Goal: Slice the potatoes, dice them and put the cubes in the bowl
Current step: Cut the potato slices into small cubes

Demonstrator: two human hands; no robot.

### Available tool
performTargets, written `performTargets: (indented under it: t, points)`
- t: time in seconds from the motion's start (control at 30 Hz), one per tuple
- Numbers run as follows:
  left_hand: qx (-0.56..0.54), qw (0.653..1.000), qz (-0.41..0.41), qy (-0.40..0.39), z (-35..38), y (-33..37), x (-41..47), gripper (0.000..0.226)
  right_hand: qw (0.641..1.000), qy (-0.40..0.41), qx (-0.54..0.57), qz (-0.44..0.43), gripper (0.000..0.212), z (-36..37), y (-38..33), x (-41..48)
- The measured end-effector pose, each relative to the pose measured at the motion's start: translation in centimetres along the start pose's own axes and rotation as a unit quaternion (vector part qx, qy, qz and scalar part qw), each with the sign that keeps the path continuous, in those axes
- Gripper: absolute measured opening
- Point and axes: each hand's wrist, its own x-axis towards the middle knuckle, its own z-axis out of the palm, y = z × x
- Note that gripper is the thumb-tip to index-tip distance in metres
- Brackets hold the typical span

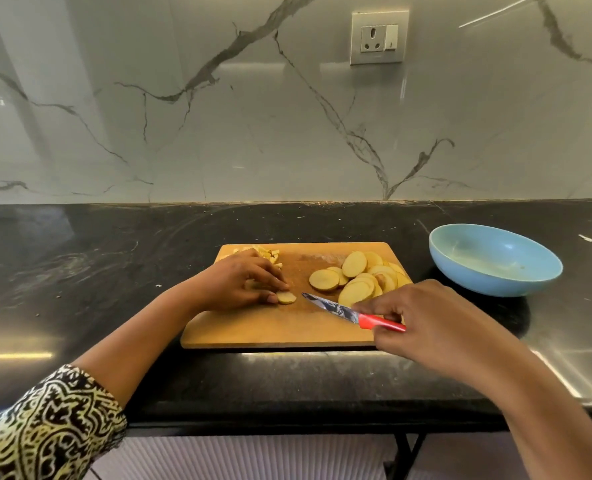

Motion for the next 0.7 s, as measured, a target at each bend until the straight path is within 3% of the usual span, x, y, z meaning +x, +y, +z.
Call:
performTargets:
  t: [0.2,0.3,0.47,0.7]
  points:
    - [0.036,0.996,0.061,0.06,0.5,-0.1,0.1,0.032,0.998,0.016,0.042,0.033,0.04,0.6,0.2,-0.1]
    - [0.036,0.994,0.054,0.082,0.6,-0.1,0.2,0.018,0.998,0.025,0.041,0.042,0.04,0.8,0.0,0.0]
    - [0.021,0.995,0.0,0.102,1.3,0.7,0.5,0.033,0.998,0.027,0.043,0.041,0.04,1.6,-0.7,0.3]
    - [-0.037,0.989,-0.064,0.129,2.0,0.6,1.1,0.03,0.998,0.023,0.033,0.039,0.035,2.4,-0.8,0.4]
